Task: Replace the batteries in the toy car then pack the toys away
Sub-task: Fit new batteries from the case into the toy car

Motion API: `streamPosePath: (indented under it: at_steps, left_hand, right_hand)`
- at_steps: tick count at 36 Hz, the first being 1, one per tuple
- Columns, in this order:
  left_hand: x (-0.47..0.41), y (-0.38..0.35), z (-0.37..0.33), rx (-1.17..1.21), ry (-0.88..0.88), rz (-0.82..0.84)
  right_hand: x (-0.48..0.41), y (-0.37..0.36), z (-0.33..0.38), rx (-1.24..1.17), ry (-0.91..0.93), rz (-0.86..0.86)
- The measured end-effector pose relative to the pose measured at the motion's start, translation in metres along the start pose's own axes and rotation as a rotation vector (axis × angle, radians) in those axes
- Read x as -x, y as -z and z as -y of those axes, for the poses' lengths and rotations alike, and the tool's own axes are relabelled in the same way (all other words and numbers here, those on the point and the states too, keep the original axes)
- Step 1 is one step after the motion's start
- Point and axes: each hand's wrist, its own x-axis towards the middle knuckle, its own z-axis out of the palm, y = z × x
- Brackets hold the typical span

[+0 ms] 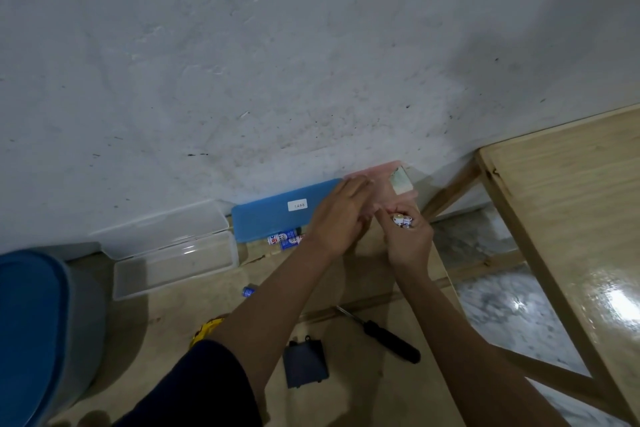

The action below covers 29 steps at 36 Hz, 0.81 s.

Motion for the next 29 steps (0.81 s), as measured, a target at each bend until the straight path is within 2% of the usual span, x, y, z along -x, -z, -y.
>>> streamPosePath:
  at_steps: [5,12,18,26,29]
  left_hand:
    - [-0.003,0.008,0.008,0.085,-0.025,0.008]
    - [-0.009,0.035,0.023,0.229,-0.102,0.172]
    - [-0.007,0.042,0.027,0.449,-0.082,0.109]
    - [-0.012,0.057,0.021,0.525,-0.087,0.136]
    - [-0.013,0.06,0.019,0.554,-0.078,0.107]
  right_hand:
    - [-0.001,0.002,-0.002,0.013,0.03,0.027]
    - [0.0,0.012,-0.005,0.104,0.19,0.132]
    - [-0.006,0.016,0.002,0.211,0.356,0.136]
    - [-0.042,0.003,0.018,0.681,0.588,0.491]
    - [-0.047,0.0,0.016,0.721,0.655,0.607]
